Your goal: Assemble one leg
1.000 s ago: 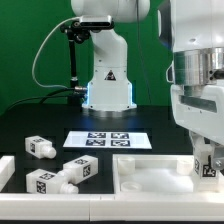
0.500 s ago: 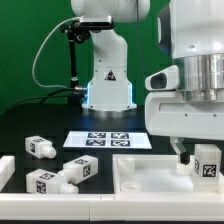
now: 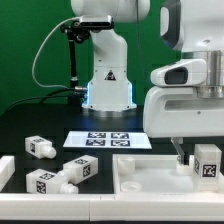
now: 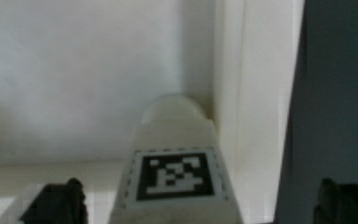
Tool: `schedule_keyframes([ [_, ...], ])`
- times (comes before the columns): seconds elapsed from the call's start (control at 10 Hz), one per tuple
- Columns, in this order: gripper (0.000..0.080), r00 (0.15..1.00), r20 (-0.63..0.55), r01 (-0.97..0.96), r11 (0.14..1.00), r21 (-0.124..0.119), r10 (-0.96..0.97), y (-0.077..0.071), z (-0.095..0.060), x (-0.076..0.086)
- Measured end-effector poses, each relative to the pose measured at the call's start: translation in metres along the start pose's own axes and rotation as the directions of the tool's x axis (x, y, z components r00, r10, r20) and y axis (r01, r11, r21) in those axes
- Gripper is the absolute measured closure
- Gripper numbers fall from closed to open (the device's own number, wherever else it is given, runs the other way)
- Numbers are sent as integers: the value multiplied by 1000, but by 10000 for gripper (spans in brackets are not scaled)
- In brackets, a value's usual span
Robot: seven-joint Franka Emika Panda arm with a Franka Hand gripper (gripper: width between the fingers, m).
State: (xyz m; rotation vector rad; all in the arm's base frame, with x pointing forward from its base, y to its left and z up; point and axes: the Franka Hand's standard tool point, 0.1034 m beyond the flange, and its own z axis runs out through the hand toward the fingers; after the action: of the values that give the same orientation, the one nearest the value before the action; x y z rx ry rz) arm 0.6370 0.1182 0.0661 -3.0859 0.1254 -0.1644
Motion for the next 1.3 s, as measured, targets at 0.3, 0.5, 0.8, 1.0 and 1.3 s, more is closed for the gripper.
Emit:
schedule_keyframes([
  [0.3,420,988,3,-153,988,1,153,0,1,-1],
  [0.5,510,948,4,-319,948,-2,319,4,2,0],
  [0.8,510,681,23,-732,681,-19,732,0,3,-4],
  [1.0,510,372,52,-927,374,-38,927,-2,5,2],
  [1.3,510,276,69,-960,279,-31,959,0,5,2],
])
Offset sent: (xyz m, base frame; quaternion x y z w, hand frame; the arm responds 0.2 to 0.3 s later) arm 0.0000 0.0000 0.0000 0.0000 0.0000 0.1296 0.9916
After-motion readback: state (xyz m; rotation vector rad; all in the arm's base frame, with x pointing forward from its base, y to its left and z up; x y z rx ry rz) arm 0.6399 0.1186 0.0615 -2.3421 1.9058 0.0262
